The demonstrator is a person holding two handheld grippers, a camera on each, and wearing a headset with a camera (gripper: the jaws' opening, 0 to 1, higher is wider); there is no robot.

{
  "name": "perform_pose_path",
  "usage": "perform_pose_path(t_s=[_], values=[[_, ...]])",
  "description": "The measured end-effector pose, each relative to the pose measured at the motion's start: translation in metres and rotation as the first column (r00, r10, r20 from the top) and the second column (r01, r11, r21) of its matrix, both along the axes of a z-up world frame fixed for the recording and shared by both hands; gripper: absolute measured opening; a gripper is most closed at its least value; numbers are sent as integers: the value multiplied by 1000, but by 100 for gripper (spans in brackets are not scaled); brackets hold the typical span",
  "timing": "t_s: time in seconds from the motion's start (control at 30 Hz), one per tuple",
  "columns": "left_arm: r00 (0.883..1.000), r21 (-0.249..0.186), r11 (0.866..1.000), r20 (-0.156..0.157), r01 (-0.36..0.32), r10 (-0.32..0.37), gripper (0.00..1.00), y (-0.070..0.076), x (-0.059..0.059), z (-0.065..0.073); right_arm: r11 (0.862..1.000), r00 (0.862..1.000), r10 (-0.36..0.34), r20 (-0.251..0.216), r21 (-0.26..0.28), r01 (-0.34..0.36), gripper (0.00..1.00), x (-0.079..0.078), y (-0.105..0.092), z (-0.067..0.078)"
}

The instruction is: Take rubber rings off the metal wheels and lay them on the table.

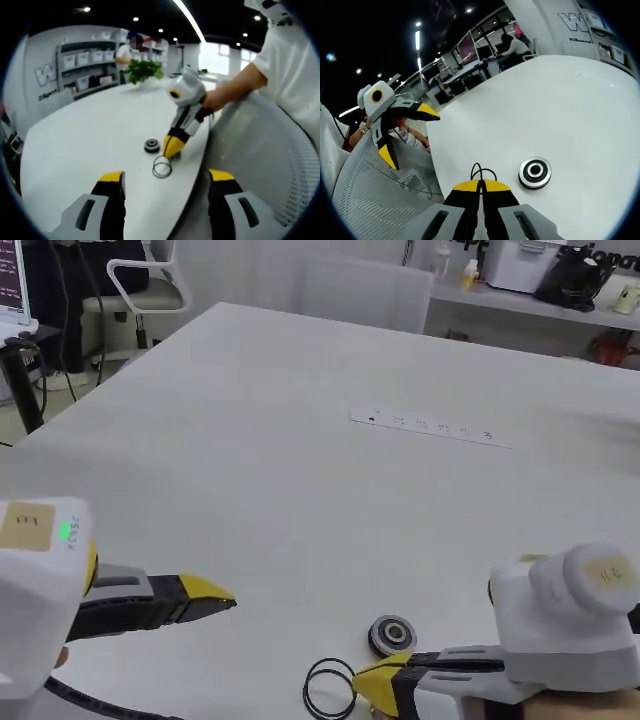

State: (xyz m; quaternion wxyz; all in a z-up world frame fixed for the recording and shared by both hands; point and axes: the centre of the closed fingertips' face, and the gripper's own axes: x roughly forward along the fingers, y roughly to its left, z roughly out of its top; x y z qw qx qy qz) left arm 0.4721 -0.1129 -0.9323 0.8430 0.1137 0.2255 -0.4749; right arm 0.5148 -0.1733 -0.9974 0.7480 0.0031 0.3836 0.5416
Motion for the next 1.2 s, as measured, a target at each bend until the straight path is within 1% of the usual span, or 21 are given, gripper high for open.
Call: perform_pose_path(t_s=[0.17,0.4,0.87,1.2], values=[[1000,-1,1000,0,-2,2,67,0,0,0,1000,1000,1,-3,11,-1,0,-1,1,2],[1000,-1,1000,1,-1,1,67,0,0,0,1000,1000,10,-11,1,-10,0,-3,1,-1],[1000,-4,1000,1,-3,3,67,0,0,0,1000,1000,11,13,-18,-11,0,-1,1,-4],[1000,-2,1000,2,-5,5,66,1,0,0,999,1000,15,26,-38,-14,4,0,-1,-7]])
